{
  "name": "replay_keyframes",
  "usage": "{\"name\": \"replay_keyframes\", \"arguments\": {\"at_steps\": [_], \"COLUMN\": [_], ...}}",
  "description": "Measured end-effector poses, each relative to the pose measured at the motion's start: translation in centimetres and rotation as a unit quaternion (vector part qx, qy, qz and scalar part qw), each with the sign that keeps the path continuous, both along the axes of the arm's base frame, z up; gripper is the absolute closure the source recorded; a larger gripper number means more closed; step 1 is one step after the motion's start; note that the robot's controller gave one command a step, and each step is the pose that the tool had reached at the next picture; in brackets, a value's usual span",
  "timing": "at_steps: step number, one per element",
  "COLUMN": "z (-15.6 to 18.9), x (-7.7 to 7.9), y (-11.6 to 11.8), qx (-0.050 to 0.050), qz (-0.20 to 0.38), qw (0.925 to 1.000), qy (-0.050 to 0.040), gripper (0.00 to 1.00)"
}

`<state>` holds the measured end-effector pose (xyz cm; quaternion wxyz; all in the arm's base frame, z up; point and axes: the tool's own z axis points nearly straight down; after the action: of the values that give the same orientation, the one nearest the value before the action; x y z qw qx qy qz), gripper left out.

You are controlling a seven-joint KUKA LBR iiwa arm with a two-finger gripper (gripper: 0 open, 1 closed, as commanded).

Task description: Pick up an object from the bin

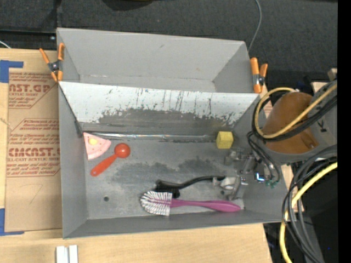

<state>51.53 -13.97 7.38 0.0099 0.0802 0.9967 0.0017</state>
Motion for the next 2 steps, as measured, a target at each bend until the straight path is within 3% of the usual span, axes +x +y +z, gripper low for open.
{"name": "replay_keyframes", "arguments": {"at_steps": [1, 2], "z": [-0.44, -0.44], "x": [-0.28, -0.28], "y": [-0.06, -0.07], "qx": [0.002, 0.001], "qz": [-0.036, -0.036], "qw": [0.9994, 0.9994], "qy": [-0.0008, -0.0008], "gripper": [1.00, 1.00]}}
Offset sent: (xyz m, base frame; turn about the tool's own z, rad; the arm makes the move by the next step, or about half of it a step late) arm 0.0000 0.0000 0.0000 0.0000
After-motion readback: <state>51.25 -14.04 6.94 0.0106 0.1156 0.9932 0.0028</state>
